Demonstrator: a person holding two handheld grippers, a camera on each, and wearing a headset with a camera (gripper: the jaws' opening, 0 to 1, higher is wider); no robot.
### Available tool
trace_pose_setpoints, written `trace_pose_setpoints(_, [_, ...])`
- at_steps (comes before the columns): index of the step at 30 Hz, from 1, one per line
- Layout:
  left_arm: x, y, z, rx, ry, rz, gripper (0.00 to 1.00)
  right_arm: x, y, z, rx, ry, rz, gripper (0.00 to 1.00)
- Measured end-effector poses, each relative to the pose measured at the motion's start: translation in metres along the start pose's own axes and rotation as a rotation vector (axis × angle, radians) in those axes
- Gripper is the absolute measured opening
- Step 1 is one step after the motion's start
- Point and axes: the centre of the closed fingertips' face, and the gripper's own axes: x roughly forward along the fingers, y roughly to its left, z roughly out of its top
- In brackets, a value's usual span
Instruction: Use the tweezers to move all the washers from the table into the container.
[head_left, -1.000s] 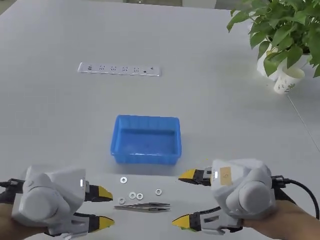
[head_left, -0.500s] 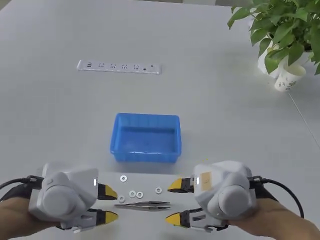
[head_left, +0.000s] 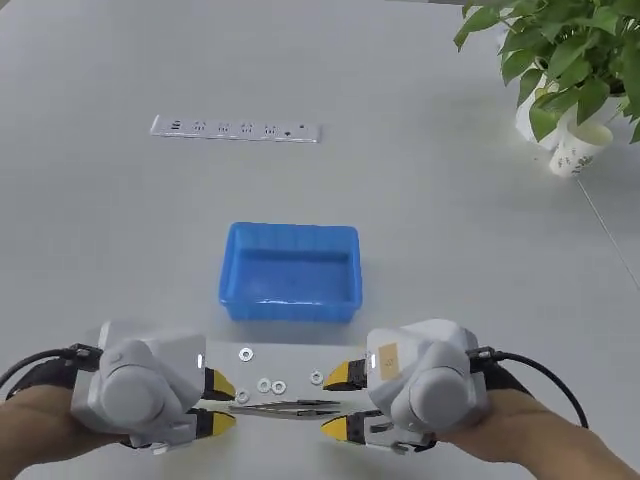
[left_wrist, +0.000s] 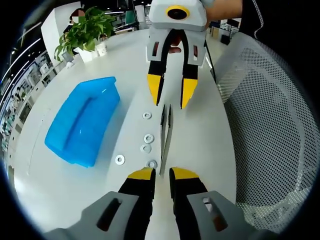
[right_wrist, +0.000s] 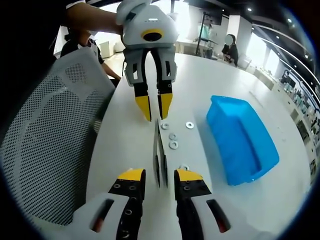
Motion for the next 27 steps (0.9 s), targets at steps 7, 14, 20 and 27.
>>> trace_pose_setpoints(7, [0.003,0.000,-0.002,0.012,0.014,-0.013,0.11,0.007,-0.001,0.001,-0.005,0.003,0.014,0.22])
trace_pose_setpoints(14, [0.005,0.001,-0.003,0.020,0.020,-0.021,0.09,0.013,0.000,0.000,-0.008,0.014,0.034,0.19])
trace_pose_setpoints(20, [0.007,0.001,-0.004,0.023,0.023,-0.033,0.07,0.018,-0.002,0.001,-0.002,0.022,0.044,0.18])
trace_pose_setpoints(27, [0.008,0.001,-0.004,0.024,0.023,-0.044,0.06,0.023,-0.002,0.000,0.004,0.049,0.057,0.16])
